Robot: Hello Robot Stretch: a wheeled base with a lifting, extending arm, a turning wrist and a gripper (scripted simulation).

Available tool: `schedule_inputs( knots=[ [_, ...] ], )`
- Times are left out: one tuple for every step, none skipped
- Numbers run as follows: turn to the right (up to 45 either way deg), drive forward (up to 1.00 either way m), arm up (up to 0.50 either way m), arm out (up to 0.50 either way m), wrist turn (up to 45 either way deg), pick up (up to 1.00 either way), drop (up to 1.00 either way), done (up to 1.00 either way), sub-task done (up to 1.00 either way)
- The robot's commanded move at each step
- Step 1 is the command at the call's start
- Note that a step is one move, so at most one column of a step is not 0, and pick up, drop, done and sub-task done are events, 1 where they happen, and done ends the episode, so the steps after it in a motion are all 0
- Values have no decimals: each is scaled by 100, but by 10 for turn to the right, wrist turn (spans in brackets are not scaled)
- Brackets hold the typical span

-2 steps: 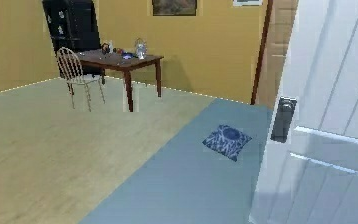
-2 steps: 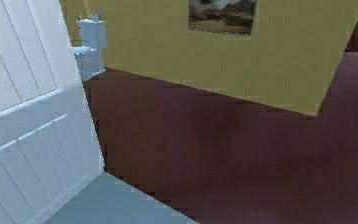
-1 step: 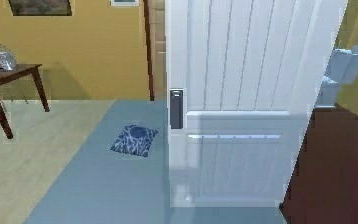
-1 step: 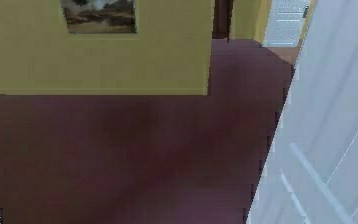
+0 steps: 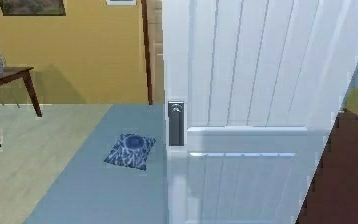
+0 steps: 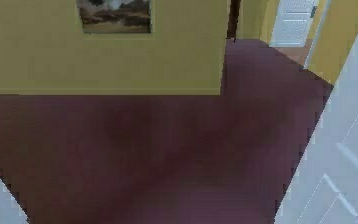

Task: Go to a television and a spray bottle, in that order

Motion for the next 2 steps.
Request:
schedule_inputs(
  knots=[
    [-450,0,0,0,0,0,0,0,0],
    [-450,0,0,0,0,0,0,0,0]
  ],
)
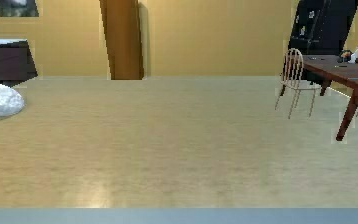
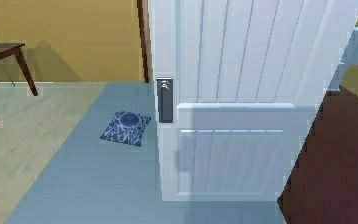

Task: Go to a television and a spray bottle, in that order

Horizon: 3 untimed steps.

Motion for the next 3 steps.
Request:
schedule_inputs(
  knots=[
    [-150,0,0,0,0,0,0,0,0],
    [0,30,0,0,0,0,0,0,0],
    [-270,0,0,0,0,0,0,0,0]
  ],
)
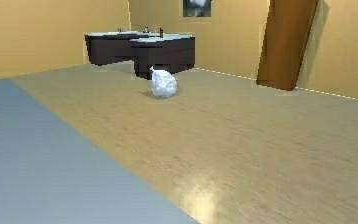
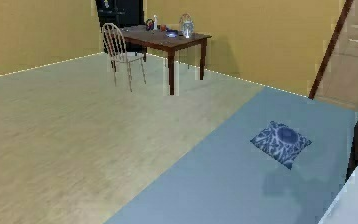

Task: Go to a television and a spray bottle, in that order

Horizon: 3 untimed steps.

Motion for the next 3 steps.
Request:
schedule_inputs(
  knots=[
    [0,50,0,0,0,0,0,0,0],
    [-450,0,0,0,0,0,0,0,0],
    [-30,0,0,0,0,0,0,0,0]
  ],
)
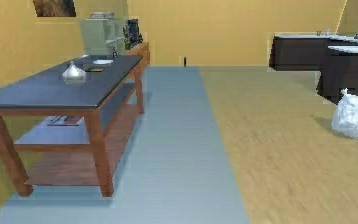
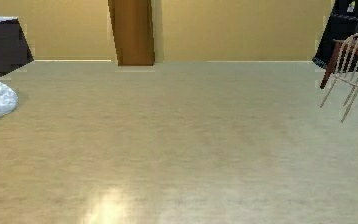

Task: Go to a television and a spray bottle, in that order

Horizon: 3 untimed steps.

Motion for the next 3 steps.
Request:
schedule_inputs(
  knots=[
    [0,100,0,0,0,0,0,0,0],
    [0,100,0,0,0,0,0,0,0],
    [0,100,0,0,0,0,0,0,0]
  ],
)
